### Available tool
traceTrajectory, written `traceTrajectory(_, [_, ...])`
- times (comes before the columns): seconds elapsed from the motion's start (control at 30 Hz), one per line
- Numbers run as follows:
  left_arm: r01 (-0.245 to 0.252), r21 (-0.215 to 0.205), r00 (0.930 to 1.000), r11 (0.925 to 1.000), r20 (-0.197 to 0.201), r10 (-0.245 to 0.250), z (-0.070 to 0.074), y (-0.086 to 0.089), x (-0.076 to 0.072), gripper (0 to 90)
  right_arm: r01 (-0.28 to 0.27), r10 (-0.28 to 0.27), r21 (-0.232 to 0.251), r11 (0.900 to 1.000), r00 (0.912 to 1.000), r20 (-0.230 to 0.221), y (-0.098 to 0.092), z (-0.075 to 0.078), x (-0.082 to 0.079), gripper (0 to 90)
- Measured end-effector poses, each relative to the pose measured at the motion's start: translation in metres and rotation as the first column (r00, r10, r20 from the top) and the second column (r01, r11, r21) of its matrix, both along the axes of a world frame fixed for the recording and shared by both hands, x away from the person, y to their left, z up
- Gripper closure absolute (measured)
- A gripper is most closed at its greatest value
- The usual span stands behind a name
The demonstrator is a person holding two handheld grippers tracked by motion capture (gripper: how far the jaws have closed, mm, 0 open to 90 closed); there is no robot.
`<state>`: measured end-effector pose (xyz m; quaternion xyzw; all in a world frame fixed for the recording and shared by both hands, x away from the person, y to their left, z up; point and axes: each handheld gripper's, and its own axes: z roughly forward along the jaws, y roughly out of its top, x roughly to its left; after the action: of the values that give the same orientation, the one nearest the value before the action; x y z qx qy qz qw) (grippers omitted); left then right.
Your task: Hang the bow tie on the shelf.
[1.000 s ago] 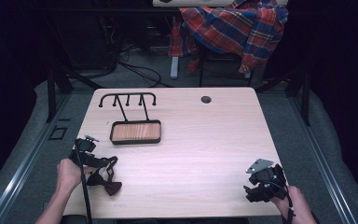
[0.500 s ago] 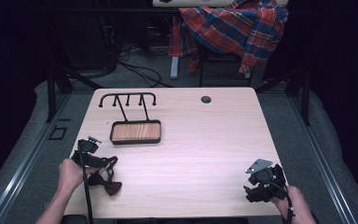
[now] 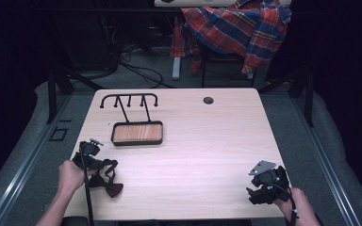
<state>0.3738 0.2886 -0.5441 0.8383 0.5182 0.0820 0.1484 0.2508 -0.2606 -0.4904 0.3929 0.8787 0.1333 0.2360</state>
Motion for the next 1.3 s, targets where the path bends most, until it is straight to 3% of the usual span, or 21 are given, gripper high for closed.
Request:
traceTrajectory(0.1, [0.001, 0.002, 1.0000, 1.0000, 0.008, -0.001, 0.002, 0.001, -0.001, 86.3, 0.001, -0.001, 0.000, 1.000, 1.0000, -0.002, 0.000, 0.000, 0.000, 14.9])
traceTrajectory(0.27, [-0.007, -0.012, 0.9985, 0.9999, 0.054, 0.007, 0.010, 0.004, -0.005, 87.1, 0.002, -0.002, -0.002, 1.000, 1.0000, -0.002, 0.001, 0.000, 0.001, 14.9])
traceTrajectory(0.33, [-0.006, -0.014, 0.9986, 0.9999, 0.053, 0.007, 0.012, 0.004, -0.006, 87.2, 0.003, -0.003, -0.002, 1.000, 1.0000, -0.003, 0.001, 0.000, 0.001, 14.9])
traceTrajectory(0.53, [-0.004, -0.025, 0.9937, 0.9997, 0.112, 0.006, 0.023, 0.004, -0.013, 87.2, 0.002, -0.002, 0.000, 1.000, 1.0000, -0.004, 0.001, -0.001, 0.000, 14.9])
traceTrajectory(0.7, [0.002, -0.026, 0.9913, 0.9997, 0.132, 0.001, 0.029, 0.003, -0.016, 87.2, 0.002, -0.002, -0.006, 1.000, 1.0000, -0.004, 0.001, 0.000, 0.000, 14.9])
traceTrajectory(1.3, [0.028, -0.009, 0.9691, 0.9996, 0.245, -0.024, 0.055, -0.006, -0.027, 87.4, 0.007, -0.007, -0.011, 1.000, 1.0000, -0.003, 0.001, -0.001, 0.001, 14.9])
